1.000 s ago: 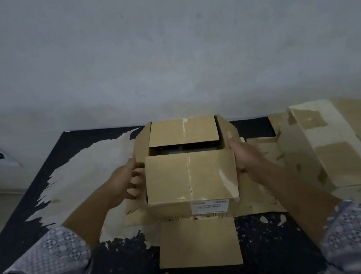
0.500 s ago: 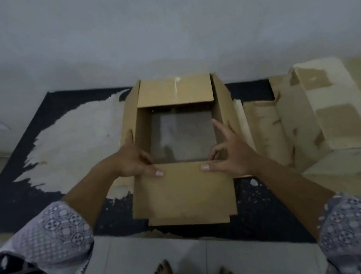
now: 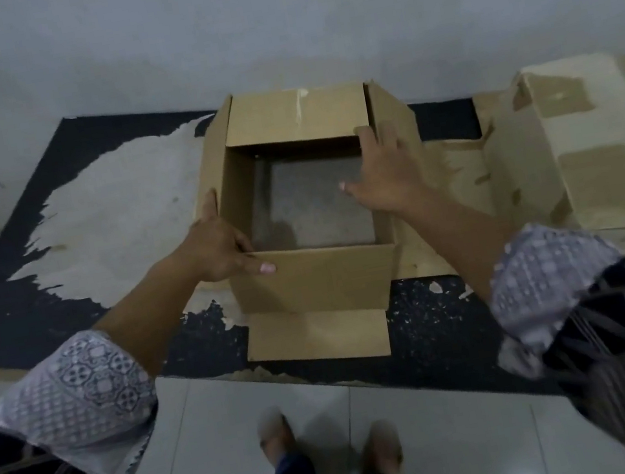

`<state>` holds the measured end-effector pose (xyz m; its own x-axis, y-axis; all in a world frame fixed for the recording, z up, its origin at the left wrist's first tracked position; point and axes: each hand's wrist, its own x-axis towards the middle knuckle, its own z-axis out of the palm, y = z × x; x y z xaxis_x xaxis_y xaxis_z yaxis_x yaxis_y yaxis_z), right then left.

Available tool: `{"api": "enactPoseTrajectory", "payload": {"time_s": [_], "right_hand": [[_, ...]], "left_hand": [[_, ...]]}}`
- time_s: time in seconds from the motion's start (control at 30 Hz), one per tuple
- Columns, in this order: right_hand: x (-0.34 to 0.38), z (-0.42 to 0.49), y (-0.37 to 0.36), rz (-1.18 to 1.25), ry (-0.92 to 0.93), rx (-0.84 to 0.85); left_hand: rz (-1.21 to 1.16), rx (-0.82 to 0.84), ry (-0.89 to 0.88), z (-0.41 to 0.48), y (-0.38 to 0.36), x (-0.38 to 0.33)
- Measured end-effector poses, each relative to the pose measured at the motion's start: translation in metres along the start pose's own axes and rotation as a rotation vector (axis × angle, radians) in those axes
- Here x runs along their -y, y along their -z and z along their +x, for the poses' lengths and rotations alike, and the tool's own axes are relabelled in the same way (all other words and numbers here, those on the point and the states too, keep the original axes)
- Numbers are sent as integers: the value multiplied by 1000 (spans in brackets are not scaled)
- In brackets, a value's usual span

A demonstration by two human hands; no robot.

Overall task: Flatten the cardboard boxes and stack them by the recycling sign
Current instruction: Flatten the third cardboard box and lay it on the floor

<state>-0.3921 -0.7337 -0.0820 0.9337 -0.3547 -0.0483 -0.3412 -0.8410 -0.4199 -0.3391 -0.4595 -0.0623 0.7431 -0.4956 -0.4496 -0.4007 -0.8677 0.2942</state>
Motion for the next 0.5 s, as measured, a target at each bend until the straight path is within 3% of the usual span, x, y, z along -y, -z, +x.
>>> {"api": "enactPoseTrajectory", "payload": {"time_s": [0.1, 0.23, 0.33, 0.5], "right_hand": [[-1, 35, 13, -199, -29, -44], [-15, 60, 20, -400, 82, -231], [-15, 73, 30, -268, 195, -386], [8, 97, 48, 151, 24, -509]], "left_hand": [[35, 6, -3, -4, 5, -6], [63, 46, 4, -7, 7, -9], [73, 36, 0, -3, 5, -7], [91, 62, -10, -3, 7, -5]]}}
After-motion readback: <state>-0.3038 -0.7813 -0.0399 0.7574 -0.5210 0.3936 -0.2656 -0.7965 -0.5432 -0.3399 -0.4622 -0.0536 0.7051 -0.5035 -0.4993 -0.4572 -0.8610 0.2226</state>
